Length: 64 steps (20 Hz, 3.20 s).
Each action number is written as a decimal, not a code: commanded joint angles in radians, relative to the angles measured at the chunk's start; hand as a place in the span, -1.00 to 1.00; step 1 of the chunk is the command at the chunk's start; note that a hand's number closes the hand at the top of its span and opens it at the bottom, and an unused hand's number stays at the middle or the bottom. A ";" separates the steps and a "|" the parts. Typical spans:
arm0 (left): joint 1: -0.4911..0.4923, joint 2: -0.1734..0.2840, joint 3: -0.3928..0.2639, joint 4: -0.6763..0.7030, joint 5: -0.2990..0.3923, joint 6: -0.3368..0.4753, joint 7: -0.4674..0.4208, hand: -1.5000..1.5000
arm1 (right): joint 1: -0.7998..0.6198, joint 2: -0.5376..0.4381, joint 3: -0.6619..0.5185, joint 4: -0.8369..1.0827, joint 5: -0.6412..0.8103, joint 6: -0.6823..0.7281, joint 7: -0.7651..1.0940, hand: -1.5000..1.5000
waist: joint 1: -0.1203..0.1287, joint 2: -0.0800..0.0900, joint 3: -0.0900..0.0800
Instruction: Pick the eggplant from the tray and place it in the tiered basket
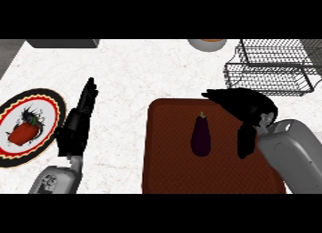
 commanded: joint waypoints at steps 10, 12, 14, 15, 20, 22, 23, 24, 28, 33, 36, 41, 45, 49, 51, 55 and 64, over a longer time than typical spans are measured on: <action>0.053 -0.020 0.035 -0.100 -0.041 -0.034 0.041 0.00 | 0.019 0.111 -0.043 0.125 0.156 -0.042 -0.161 -1.00 | 0.002 -0.001 0.000; 0.037 -0.030 0.038 -0.078 -0.054 -0.041 0.050 0.00 | 0.017 0.117 -0.040 0.148 0.192 -0.043 -0.190 -1.00 | 0.002 0.000 0.000; 0.007 -0.057 0.032 -0.027 -0.070 -0.032 0.030 0.00 | 0.023 0.163 -0.038 0.101 0.189 0.005 -0.125 -1.00 | -0.001 -0.001 0.000; 0.000 -0.078 0.028 -0.016 -0.090 -0.011 0.017 0.00 | 0.032 0.136 -0.056 0.132 0.203 -0.011 -0.183 -1.00 | -0.001 0.000 0.000; 0.024 -0.067 0.038 -0.096 -0.082 -0.048 0.083 0.00 | 0.000 0.190 -0.069 0.207 0.249 -0.014 -0.192 -1.00 | 0.001 -0.001 0.000; 0.051 -0.063 0.060 -0.039 -0.063 -0.074 0.004 0.00 | 0.041 0.170 -0.062 0.213 0.277 -0.058 -0.245 -1.00 | 0.000 0.000 0.000; 0.028 -0.048 0.043 -0.138 -0.076 -0.080 0.111 0.00 | 0.003 0.236 -0.063 0.218 0.274 -0.037 -0.169 -1.00 | 0.002 -0.001 0.000; 0.030 -0.041 0.094 -0.049 -0.049 -0.087 0.010 0.00 | -0.034 0.195 -0.075 0.338 0.290 -0.071 -0.263 -1.00 | 0.004 0.001 0.000; 0.028 -0.059 0.084 -0.008 -0.068 -0.100 -0.023 0.00 | -0.011 0.229 -0.081 0.290 0.318 -0.056 -0.240 -1.00 | 0.000 0.000 0.000; 0.127 -0.089 0.030 -0.125 -0.118 -0.068 0.007 0.00 | 0.061 0.224 -0.083 0.282 0.347 -0.097 -0.276 -1.00 | 0.001 -0.001 0.000; -0.021 -0.075 0.117 0.020 -0.072 -0.106 -0.016 0.00 | 0.022 0.260 -0.103 0.317 0.363 -0.088 -0.263 -1.00 | -0.002 0.000 0.000; 0.024 -0.112 0.066 -0.048 -0.126 -0.072 0.019 0.00 | 0.026 0.252 -0.118 0.362 0.399 -0.105 -0.306 -1.00 | -0.001 -0.001 0.000; 0.075 -0.112 0.053 -0.085 -0.126 -0.084 0.022 0.00 | 0.038 0.303 -0.129 0.422 0.405 -0.191 -0.336 -1.00 | 0.002 0.000 0.000; 0.046 -0.110 0.075 -0.073 -0.127 -0.089 0.032 0.00 | 0.142 0.280 -0.111 0.376 0.433 -0.243 -0.367 -1.00 | -0.001 -0.001 0.000; 0.022 -0.121 0.093 0.027 -0.112 -0.095 -0.029 0.00 | 0.063 0.345 -0.145 0.461 0.431 -0.298 -0.340 1.00 | 0.000 0.001 0.000; -0.009 -0.120 0.084 -0.037 -0.126 -0.089 0.046 0.00 | 0.114 0.310 -0.055 0.476 0.542 -0.481 -0.436 1.00 | 0.001 0.001 0.000; 0.033 -0.098 0.106 -0.071 -0.115 -0.098 0.044 0.00 | 0.158 0.257 -0.073 0.418 0.719 -0.416 -0.043 1.00 | -0.017 -0.007 -0.002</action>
